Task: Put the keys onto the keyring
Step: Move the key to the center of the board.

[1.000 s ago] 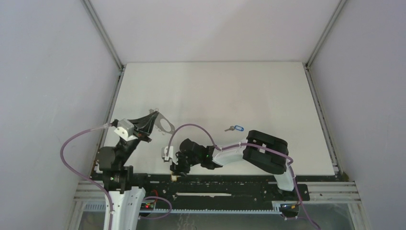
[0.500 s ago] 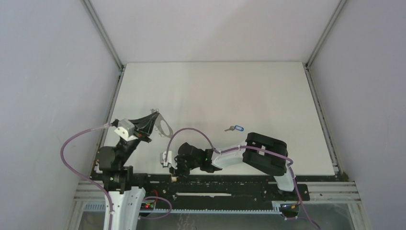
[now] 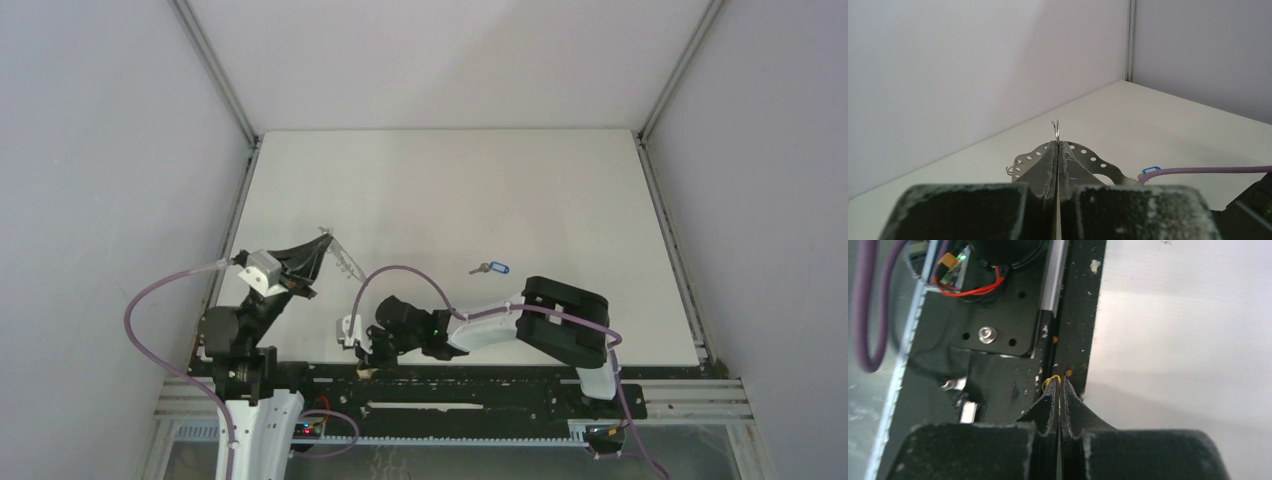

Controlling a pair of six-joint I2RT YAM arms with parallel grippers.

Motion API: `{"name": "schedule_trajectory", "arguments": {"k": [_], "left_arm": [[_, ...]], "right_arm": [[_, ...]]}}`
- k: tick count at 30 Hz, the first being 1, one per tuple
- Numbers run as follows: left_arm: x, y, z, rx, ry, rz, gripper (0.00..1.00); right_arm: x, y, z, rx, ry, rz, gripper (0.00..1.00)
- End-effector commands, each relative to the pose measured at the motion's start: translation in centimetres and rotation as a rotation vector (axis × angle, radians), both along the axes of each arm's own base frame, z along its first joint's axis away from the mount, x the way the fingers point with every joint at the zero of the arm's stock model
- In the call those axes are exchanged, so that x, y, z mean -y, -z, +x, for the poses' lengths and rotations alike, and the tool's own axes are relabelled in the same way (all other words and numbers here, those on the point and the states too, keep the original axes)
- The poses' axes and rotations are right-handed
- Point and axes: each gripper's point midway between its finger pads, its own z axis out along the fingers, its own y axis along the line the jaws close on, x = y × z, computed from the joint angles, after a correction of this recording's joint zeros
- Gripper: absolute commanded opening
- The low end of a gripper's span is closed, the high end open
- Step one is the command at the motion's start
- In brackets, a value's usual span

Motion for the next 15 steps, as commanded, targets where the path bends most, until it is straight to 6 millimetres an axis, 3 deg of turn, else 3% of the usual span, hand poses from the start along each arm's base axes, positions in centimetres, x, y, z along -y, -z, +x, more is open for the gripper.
{"name": "schedule_trajectory", "arguments": {"k": [1,8,15], "left_arm": [[0.0,-3.2,-1.1,0.101,-0.002,0.025,0.0],[0.1,-3.1,-1.0,0.098,0.002,0.024,0.0],[0.1,-3.3,-0.9,0.098,0.006,0.023,0.0]], "right_arm": [[1.0,-3.7,-1.0,-0.051,-0.031,0.064,0.0],[2.7,-6.6,1.5,-0.049,0.057,0.135,0.0],[5.3,-9.9,6.5,-0.037,0.194,0.208,0.0]]}}
